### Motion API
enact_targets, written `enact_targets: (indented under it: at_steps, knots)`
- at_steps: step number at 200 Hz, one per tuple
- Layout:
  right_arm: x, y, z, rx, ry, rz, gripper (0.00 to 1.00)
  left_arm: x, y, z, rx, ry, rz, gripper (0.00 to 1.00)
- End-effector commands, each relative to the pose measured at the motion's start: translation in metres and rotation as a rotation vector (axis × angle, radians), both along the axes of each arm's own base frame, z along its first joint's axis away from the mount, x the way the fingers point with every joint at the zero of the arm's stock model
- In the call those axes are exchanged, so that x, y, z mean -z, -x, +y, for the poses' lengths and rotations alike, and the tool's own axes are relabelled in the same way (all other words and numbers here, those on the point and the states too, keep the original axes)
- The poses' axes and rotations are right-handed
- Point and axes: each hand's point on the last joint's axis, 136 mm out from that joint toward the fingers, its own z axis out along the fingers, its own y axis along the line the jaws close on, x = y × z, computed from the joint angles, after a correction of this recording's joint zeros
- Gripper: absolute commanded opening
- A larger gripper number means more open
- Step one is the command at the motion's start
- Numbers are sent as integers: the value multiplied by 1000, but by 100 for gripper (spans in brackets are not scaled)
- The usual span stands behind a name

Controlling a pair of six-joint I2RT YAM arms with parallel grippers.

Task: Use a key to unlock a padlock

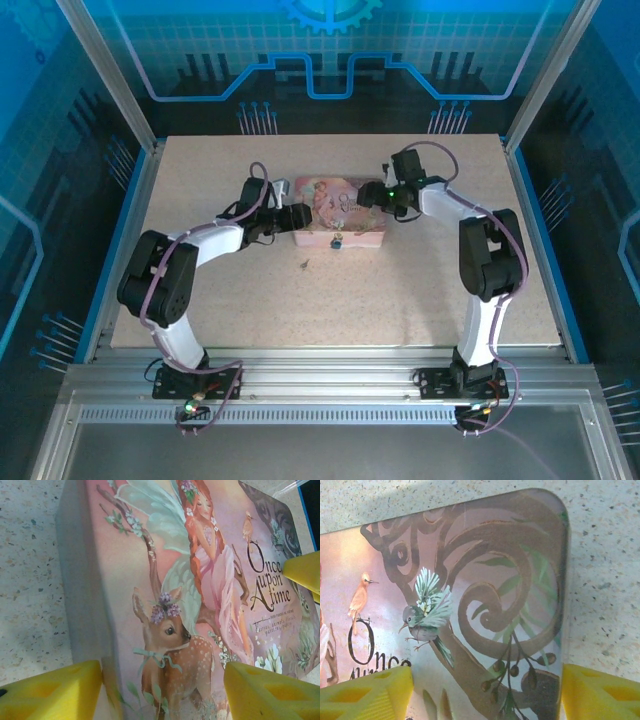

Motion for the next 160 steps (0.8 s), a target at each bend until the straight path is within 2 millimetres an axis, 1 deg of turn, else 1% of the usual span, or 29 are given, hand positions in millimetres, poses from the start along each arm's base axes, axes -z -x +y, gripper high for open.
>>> enact_targets:
  at_steps: [1,23,48,59,71,93,112,139,141,143,145,160]
  knots:
    - [5,11,25,-72,-20,42,78,-11,4,-4,8,40,-17,67]
    - [4,11,19,-68,11,40,80,-10,5,-1,-12,36,-15,70]
    - [-6,14,7,-48,49,17,84,-11,6,8,-38,21,-18,75]
    - [-10,16,0,-40,72,4,85,-14,6,13,-55,12,-25,76]
    - [-17,19,-7,-30,95,-14,86,-18,7,21,-76,-6,-40,82]
    - [-27,23,-19,-1,137,-44,90,-25,9,30,-97,-25,-60,88]
    - [-35,27,-27,19,157,-60,91,-30,12,37,-107,-33,-68,89]
    - [-57,37,-30,23,145,-115,90,-46,23,43,-109,-41,-105,90]
    - [-59,38,-30,24,143,-120,90,-47,24,44,-109,-42,-109,91]
    - [-61,40,-30,21,143,-126,90,-49,25,44,-106,-41,-113,97]
    - [-63,41,-30,19,140,-130,90,-51,26,44,-106,-42,-116,98]
    - [-78,50,-26,-2,120,-169,89,-64,34,46,-96,-40,-148,99]
